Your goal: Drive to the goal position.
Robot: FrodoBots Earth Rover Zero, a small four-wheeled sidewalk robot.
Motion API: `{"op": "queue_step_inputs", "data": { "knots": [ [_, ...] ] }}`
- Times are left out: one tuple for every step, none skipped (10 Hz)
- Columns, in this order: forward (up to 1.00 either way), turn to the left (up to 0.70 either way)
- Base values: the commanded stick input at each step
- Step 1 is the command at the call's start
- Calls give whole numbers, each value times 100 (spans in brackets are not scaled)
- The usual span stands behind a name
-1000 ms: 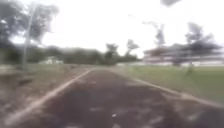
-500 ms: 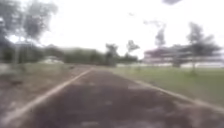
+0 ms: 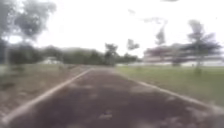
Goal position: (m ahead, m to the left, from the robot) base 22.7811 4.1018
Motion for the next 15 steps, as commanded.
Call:
{"op": "queue_step_inputs", "data": {
  "knots": [
    [70, 0],
    [70, 0],
    [70, 0],
    [70, 0],
    [70, 0],
    [70, 0],
    [70, 0],
    [70, 0],
    [70, 0],
    [70, 0],
    [70, 0],
    [70, 0],
    [70, 0],
    [70, 0],
    [70, 0]
  ]
}}
